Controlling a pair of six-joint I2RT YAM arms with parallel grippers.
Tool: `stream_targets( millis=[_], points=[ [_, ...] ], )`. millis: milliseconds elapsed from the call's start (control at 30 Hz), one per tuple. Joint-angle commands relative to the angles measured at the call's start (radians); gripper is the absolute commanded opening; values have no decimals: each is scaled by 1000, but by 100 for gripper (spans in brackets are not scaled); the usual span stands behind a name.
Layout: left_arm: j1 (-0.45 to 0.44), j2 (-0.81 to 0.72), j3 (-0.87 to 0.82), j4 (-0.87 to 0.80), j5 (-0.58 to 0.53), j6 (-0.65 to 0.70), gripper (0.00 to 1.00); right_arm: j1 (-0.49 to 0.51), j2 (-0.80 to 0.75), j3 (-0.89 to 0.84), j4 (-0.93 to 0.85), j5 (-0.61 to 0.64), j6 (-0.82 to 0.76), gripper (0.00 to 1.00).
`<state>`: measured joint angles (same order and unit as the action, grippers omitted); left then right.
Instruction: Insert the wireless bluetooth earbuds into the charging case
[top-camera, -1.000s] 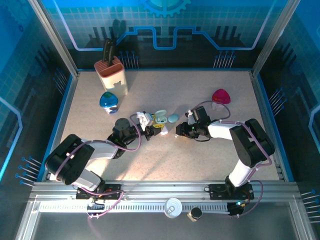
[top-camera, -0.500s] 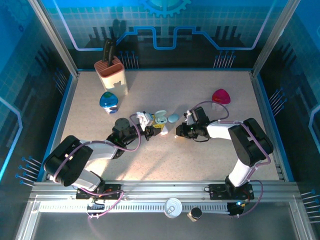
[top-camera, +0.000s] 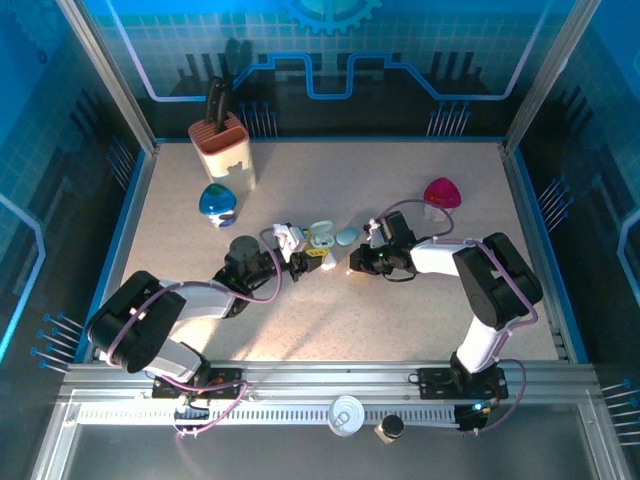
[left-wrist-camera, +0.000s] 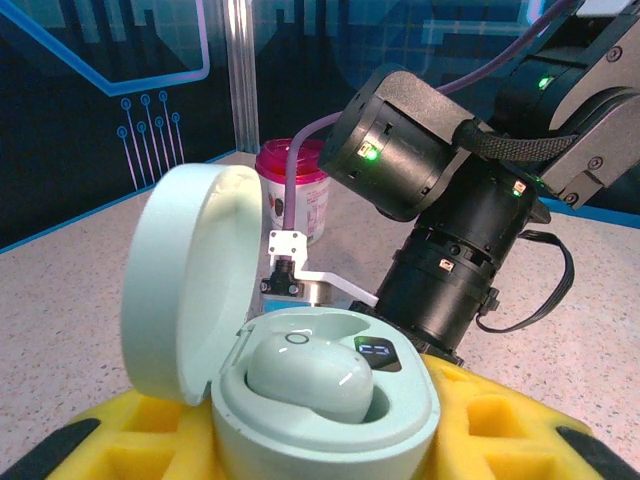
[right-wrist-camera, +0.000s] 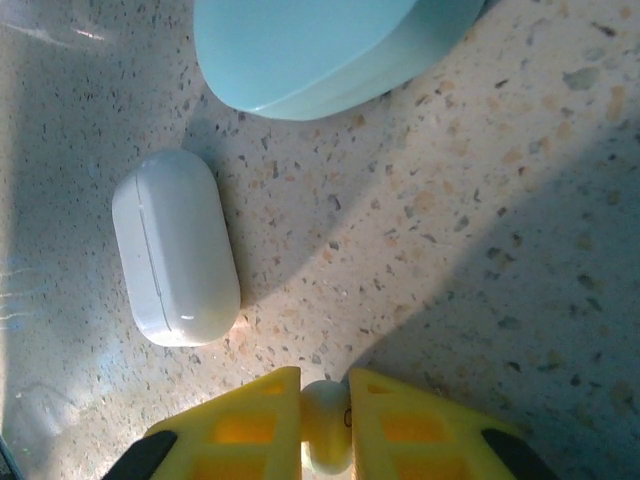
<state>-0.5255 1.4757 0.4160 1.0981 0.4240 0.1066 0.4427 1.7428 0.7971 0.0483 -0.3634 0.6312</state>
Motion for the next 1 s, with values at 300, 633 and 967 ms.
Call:
stream_targets(
  millis=[300,633,967],
  points=[
    [3,-32,8,-87,60,70,31,73,-331,30,-145,151,-151,13],
    [4,-62,28,-176,106,74,31,176,-644,33,-83,204,-408,9],
    [7,-87,69,-245,207,41,31,237,-685,45,-85,92,-523,9]
  ],
)
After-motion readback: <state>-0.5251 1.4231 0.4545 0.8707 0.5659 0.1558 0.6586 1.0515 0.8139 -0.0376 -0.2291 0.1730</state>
